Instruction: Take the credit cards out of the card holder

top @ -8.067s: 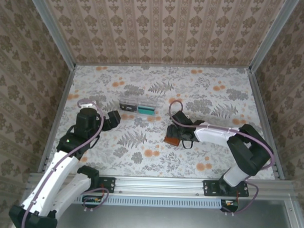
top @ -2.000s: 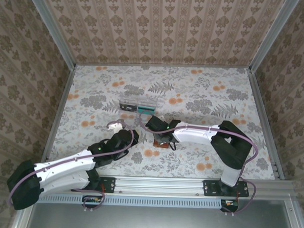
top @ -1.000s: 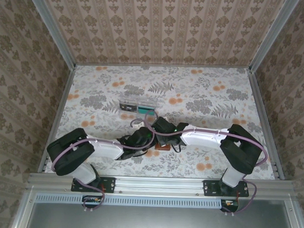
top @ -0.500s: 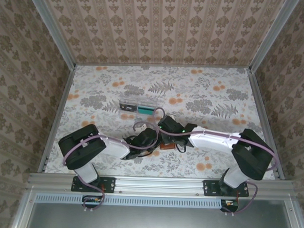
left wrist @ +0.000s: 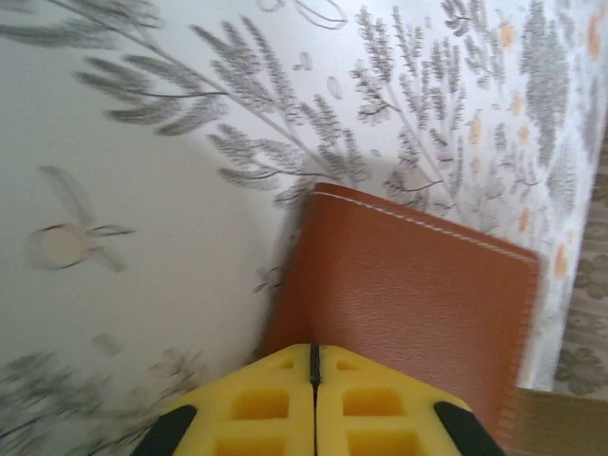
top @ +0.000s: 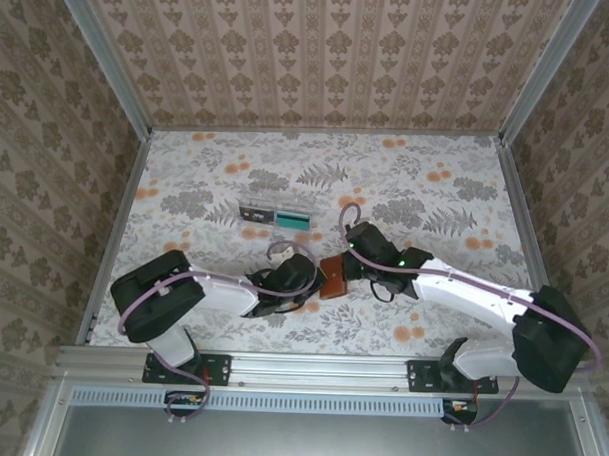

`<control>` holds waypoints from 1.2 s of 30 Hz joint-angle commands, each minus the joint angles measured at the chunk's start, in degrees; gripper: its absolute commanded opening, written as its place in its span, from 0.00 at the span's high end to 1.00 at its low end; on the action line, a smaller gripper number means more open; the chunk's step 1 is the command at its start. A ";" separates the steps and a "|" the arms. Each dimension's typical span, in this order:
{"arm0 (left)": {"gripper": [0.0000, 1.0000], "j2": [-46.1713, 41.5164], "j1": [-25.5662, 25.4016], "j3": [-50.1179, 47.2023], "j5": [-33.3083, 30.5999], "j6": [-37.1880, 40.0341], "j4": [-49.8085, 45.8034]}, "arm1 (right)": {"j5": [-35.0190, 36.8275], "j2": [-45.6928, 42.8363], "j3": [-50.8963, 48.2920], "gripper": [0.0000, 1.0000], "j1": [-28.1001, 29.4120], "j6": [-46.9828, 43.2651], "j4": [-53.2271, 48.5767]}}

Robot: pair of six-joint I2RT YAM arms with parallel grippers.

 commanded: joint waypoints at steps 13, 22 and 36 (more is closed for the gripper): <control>0.50 -35.59 9.54 0.75 -4.62 23.95 -35.15 | -11.71 1.44 8.08 1.00 0.67 5.55 2.80; 0.48 -40.42 10.56 -0.96 -3.19 25.69 -35.77 | -3.37 -2.41 4.38 1.00 -1.74 6.04 -1.02; 0.51 -27.67 6.18 2.31 0.24 27.38 -26.33 | -1.44 -5.25 -8.56 0.74 -7.71 3.24 -1.58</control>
